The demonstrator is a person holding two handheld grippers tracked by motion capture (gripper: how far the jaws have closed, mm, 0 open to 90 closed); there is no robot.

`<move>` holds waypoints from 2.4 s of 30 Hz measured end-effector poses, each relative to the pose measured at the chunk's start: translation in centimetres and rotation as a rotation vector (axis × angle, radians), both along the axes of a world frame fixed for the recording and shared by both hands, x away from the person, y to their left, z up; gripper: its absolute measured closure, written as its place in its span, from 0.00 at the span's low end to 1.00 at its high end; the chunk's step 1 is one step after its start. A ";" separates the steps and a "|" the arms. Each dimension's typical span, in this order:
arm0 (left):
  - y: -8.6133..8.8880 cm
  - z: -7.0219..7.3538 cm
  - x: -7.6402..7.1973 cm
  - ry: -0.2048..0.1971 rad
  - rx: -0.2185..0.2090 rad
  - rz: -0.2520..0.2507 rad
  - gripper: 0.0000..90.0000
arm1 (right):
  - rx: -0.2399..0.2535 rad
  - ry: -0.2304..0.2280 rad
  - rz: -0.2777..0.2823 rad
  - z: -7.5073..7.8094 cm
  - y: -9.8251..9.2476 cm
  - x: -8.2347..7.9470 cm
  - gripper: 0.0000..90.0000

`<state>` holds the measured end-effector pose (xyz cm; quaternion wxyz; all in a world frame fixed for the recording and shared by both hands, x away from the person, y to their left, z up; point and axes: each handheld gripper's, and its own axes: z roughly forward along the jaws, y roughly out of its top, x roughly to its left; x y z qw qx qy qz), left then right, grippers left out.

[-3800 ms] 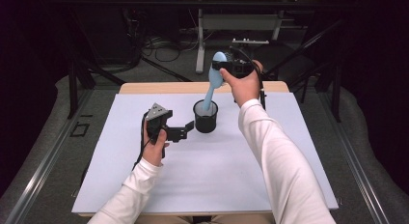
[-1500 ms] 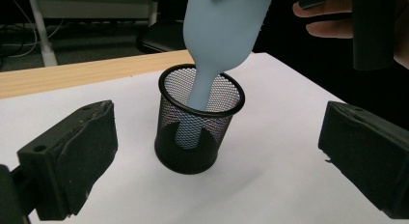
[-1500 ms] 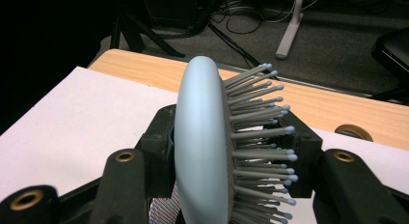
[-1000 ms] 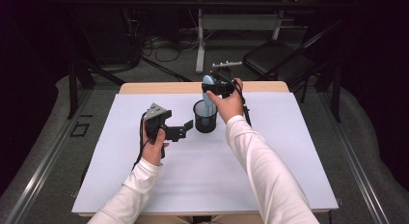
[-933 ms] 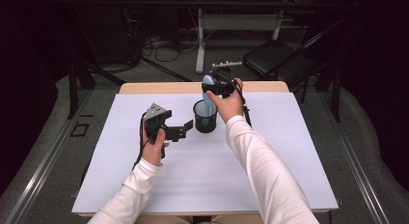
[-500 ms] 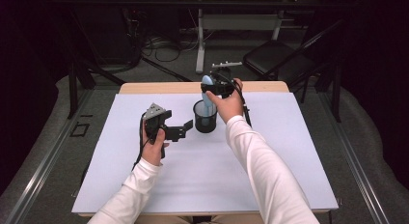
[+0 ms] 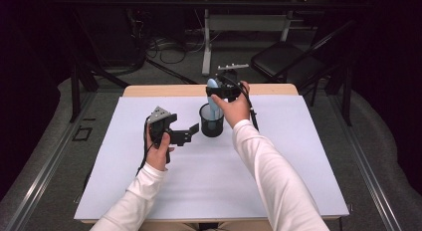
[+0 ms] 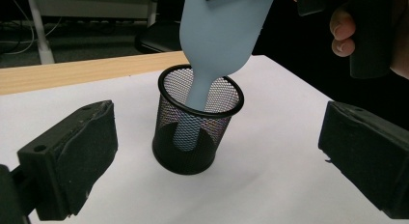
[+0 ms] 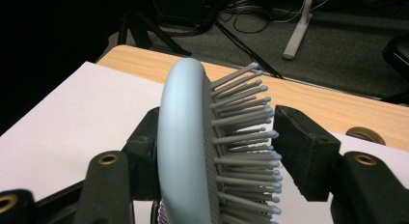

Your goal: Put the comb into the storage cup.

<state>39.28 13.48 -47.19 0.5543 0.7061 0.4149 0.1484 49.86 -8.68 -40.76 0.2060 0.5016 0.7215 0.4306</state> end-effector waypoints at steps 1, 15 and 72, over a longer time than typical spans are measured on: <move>0.0 0.0 0.0 -0.001 0.000 0.001 0.01 | -0.002 -0.001 -0.002 0.0 0.0 0.0 0.39; 0.0 0.0 0.0 -0.001 -0.003 -0.001 0.01 | -0.021 0.001 -0.022 0.1 0.0 0.0 0.16; 0.1 0.4 -0.1 0.016 0.003 -0.032 0.01 | 0.012 -0.060 0.069 3.8 -2.9 -2.8 0.00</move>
